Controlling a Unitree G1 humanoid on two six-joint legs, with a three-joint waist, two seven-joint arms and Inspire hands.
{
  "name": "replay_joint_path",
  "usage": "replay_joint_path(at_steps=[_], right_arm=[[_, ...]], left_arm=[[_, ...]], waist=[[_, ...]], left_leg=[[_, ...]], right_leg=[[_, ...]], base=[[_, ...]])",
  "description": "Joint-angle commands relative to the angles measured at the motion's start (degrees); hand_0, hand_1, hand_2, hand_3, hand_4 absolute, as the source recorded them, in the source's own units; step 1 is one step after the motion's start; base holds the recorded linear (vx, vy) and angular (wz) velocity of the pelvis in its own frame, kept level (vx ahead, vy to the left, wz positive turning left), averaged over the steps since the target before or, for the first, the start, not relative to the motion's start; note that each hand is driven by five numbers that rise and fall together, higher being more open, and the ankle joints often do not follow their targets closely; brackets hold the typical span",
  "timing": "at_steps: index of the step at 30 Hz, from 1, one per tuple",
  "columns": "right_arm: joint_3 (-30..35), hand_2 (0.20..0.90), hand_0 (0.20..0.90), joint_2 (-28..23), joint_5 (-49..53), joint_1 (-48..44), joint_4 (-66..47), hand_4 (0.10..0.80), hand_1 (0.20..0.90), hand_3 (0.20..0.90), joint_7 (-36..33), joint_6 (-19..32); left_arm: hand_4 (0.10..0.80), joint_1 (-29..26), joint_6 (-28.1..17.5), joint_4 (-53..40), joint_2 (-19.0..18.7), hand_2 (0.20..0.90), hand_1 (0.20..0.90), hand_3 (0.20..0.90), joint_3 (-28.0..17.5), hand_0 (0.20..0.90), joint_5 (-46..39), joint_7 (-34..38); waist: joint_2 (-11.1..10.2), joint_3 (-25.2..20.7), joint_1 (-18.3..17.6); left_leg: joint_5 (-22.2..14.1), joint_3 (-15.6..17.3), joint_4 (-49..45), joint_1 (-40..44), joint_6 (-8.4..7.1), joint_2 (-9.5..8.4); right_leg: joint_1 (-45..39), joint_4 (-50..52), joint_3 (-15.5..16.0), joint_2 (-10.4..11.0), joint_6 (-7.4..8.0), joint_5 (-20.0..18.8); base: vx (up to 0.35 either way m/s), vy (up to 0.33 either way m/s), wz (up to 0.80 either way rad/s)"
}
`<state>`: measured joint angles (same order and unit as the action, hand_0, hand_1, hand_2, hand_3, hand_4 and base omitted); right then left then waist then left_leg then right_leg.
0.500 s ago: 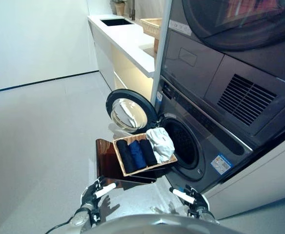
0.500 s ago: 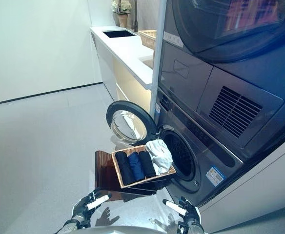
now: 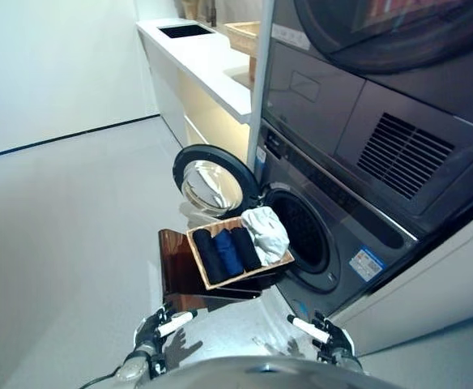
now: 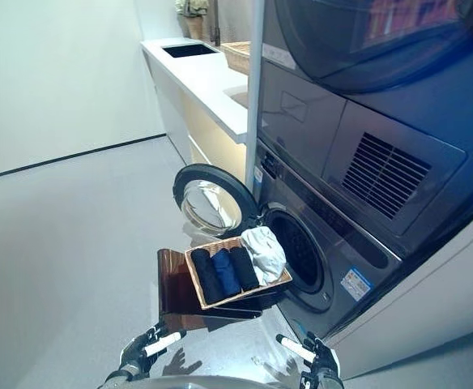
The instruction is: Pick up the clothes and place them into the washing machine
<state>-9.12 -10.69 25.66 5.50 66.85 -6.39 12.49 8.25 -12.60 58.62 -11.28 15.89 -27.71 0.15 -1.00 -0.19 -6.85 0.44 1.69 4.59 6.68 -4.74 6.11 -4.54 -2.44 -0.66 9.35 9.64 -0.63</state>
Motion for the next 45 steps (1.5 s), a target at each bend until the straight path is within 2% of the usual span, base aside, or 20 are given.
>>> replay_joint_path(at_steps=[1,3,4,9,12,15,17,19,24,28,29,31,34,37,38,40,41,42,44,45], right_arm=[[1.0,0.900,0.900,-2.3,-1.4,-3.7,-0.1,0.800,0.900,0.900,-0.4,2.8],[1.8,0.900,0.900,-2.5,-0.9,-3.9,0.3,0.800,0.900,0.900,-0.5,2.8],[2.3,0.900,0.900,-2.3,-0.6,-3.8,-0.3,0.800,0.900,0.900,-0.5,2.8],[2.3,0.900,0.900,-2.3,-0.8,-4.9,-0.5,0.800,0.900,0.900,-0.6,2.6],[1.6,0.900,0.900,-1.9,-0.7,-5.4,-0.9,0.800,0.900,0.900,-0.5,2.7],[0.9,0.900,0.900,-1.5,-1.2,-5.6,-0.3,0.800,0.900,0.900,-0.4,2.5],[0.6,0.900,0.900,-1.6,-1.4,-5.5,-0.3,0.800,0.900,0.900,-0.1,2.5],[0.7,0.900,0.900,-1.8,-1.5,-5.3,0.2,0.800,0.900,0.900,0.2,2.5],[1.6,0.900,0.900,-1.6,-0.8,-5.3,0.4,0.800,0.900,0.900,0.1,2.6],[2.0,0.900,0.900,-1.8,0.0,-6.0,0.0,0.800,0.900,0.900,-0.3,2.7],[2.2,0.900,0.900,-1.8,0.2,-6.0,-0.3,0.800,0.900,0.900,-0.2,2.7],[2.7,0.900,0.900,-2.1,0.9,-6.3,-1.5,0.800,0.900,0.900,-0.5,2.8],[3.5,0.900,0.900,-2.3,2.0,-5.7,-2.5,0.800,0.900,0.900,-0.8,3.0],[5.4,0.900,0.900,-2.9,3.1,-4.7,-2.3,0.800,0.900,0.900,-1.4,3.0],[5.4,0.900,0.900,-2.9,3.1,-4.7,-2.3,0.800,0.900,0.900,-1.4,3.0],[6.7,0.900,0.900,-3.0,4.1,-4.3,-2.1,0.800,0.900,0.900,-1.5,3.3],[6.7,0.900,0.900,-3.0,4.1,-4.3,-2.1,0.800,0.900,0.900,-1.5,3.3],[7.2,0.900,0.900,-3.4,4.3,-4.4,-1.6,0.800,0.900,0.900,-1.2,3.3],[7.6,0.900,0.900,-3.5,4.3,-4.7,-0.7,0.800,0.900,0.900,-1.5,3.4],[7.6,0.900,0.900,-3.5,4.3,-4.7,-0.7,0.800,0.900,0.900,-1.4,3.4]], left_arm=[[0.800,-5.3,-3.2,-1.5,-0.2,0.900,0.900,0.900,-2.2,0.900,0.3,-0.3],[0.800,-5.8,-3.3,-1.3,-0.2,0.900,0.900,0.900,-2.1,0.900,0.3,-0.3],[0.800,-5.7,-3.4,-1.3,-0.1,0.900,0.900,0.900,-2.0,0.900,0.6,-0.5],[0.800,-5.4,-3.5,-1.5,-0.5,0.900,0.900,0.900,-2.0,0.900,1.4,-0.4],[0.800,-5.5,-3.5,-2.1,-1.3,0.900,0.900,0.900,-2.2,0.900,1.3,-0.2],[0.800,-5.5,-3.2,-0.6,-1.4,0.900,0.900,0.900,-3.2,0.900,1.0,-0.2],[0.800,-4.9,-3.1,0.2,-1.3,0.900,0.900,0.900,-4.1,0.900,0.9,-0.3],[0.800,-4.4,-2.9,1.5,-1.1,0.900,0.900,0.900,-4.9,0.900,0.7,-0.4],[0.800,-4.4,-2.8,1.7,-1.0,0.900,0.900,0.900,-5.3,0.900,0.1,-0.3],[0.800,-4.5,-3.0,1.2,-0.7,0.900,0.900,0.900,-5.1,0.900,-0.2,-0.4],[0.800,-4.5,-3.0,1.1,-0.6,0.900,0.900,0.900,-5.1,0.900,-0.2,-0.4],[0.800,-4.6,-2.9,0.4,-0.6,0.900,0.900,0.900,-5.1,0.900,-0.3,-0.2],[0.800,-4.6,-2.9,-1.3,-1.1,0.900,0.900,0.900,-4.6,0.900,0.2,-0.3],[0.800,-4.6,-2.8,-4.1,-1.8,0.900,0.900,0.900,-3.8,0.900,0.7,-0.5],[0.800,-4.6,-2.8,-4.1,-1.9,0.900,0.900,0.900,-3.8,0.900,0.7,-0.5],[0.800,-4.9,-2.7,-3.8,-2.1,0.900,0.900,0.900,-4.3,0.900,0.6,-0.5],[0.800,-4.9,-2.7,-3.8,-2.1,0.900,0.900,0.900,-4.3,0.900,0.6,-0.5],[0.800,-5.3,-3.0,-3.7,-2.0,0.900,0.900,0.900,-4.4,0.900,0.5,-0.5],[0.800,-5.4,-3.3,-4.3,-2.0,0.900,0.900,0.900,-4.6,0.900,0.3,-0.3],[0.800,-5.4,-3.3,-4.3,-2.0,0.900,0.900,0.900,-4.6,0.900,0.3,-0.3]], waist=[[-0.9,0.1,1.0],[-1.0,0.2,0.5],[-0.8,0.2,0.2],[-0.2,0.3,0.5],[0.2,1.1,1.3],[-0.3,0.9,1.8],[-0.4,0.1,2.1],[-0.6,-0.5,2.3],[-0.8,-0.5,2.0],[-0.8,0.3,2.1],[-0.9,0.6,2.1],[-1.0,1.9,1.8],[-0.6,3.4,1.0],[0.2,4.9,0.4],[0.2,4.9,0.5],[0.7,5.6,-0.3],[0.7,5.6,-0.4],[0.6,5.5,-1.3],[0.5,5.9,-2.3],[0.8,6.0,-2.4]], left_leg=[[-3.7,-4.3,-4.5,-1.7,0.83,-1.76],[-3.6,-3.0,-4.7,-2.5,1.15,-1.72],[-3.3,-2.5,-3.8,-2.0,1.68,-2.37],[-2.8,-0.6,-1.7,-1.3,2.38,-3.51],[-3.3,0.4,-3.6,-2.4,2.91,-3.23],[-3.8,0.2,-4.6,-2.1,2.58,-3.19],[-4.3,-0.2,-5.4,-1.7,2.17,-2.44],[-4.6,-1.3,-5.2,-0.7,1.87,-1.62],[-4.6,-1.3,-4.7,-0.5,2.03,-1.49],[-6.0,-1.2,-6.2,-1.3,3.46,-3.59],[-6.2,-1.1,-6.4,-1.3,3.86,-4.17],[-6.4,-0.8,-6.7,-1.5,4.90,-5.59],[-6.3,-0.9,-5.9,-0.2,6.19,-7.48],[-7.0,-1.2,-6.1,1.0,7.93,-9.44],[-7.0,-1.2,-6.1,0.9,7.93,-9.46],[-7.5,-1.0,-5.6,1.8,7.89,-9.46],[-7.6,-1.1,-5.6,1.9,7.85,-9.36],[-8.0,-1.4,-4.6,2.9,7.15,-9.28],[-8.8,-2.4,-3.7,4.5,6.25,-8.89],[-9.0,-2.5,-3.7,4.8,6.20,-8.53]], right_leg=[[6.8,4.9,-1.0,0.5,0.64,-3.9],[7.2,5.5,-0.8,1.4,1.05,-3.9],[7.7,5.9,-1.0,2.0,1.55,-3.9],[9.1,6.0,-2.1,3.0,2.54,-4.6],[9.7,9.7,-0.9,2.3,1.81,-2.5],[7.4,7.6,0.3,2.1,1.02,-2.9],[6.3,6.1,0.6,1.5,0.73,-2.7],[5.7,5.3,1.0,1.2,0.88,-2.7],[6.0,6.4,1.0,1.6,1.38,-2.5],[7.5,9.1,-0.2,3.3,2.48,-3.0],[8.1,10.3,-0.6,3.7,2.72,-3.8],[10.7,14.6,-2.6,4.7,3.24,-8.2],[14.2,20.8,-4.4,6.0,2.10,-14.2],[17.2,27.3,-4.2,7.2,0.64,-18.8],[17.3,27.4,-4.3,7.2,0.65,-18.8],[19.5,25.7,-1.7,7.4,0.69,-16.2],[19.4,25.7,-1.6,7.4,0.65,-16.2],[20.6,19.0,-0.5,7.5,1.17,-14.6],[21.4,11.4,0.1,7.8,2.32,-15.2],[20.9,11.1,0.4,7.5,2.28,-15.2]], base=[[-0.019,0.045,-0.18],[-0.025,0.086,-0.03],[-0.017,0.093,0.01],[-0.044,0.074,-0.07],[-0.061,0.000,-0.14],[0.035,-0.057,-0.09],[0.070,-0.058,0.01],[0.081,-0.062,0.01],[0.010,0.015,0.01],[-0.012,0.091,0.05],[-0.027,0.123,0.03],[-0.055,0.149,-0.02],[-0.019,0.193,-0.10],[0.049,0.243,-0.03],[0.008,0.113,0.13],[0.094,0.079,0.14],[0.230,-0.007,0.05],[0.219,-0.060,0.10],[0.232,-0.068,0.19],[0.233,-0.077,0.25]])
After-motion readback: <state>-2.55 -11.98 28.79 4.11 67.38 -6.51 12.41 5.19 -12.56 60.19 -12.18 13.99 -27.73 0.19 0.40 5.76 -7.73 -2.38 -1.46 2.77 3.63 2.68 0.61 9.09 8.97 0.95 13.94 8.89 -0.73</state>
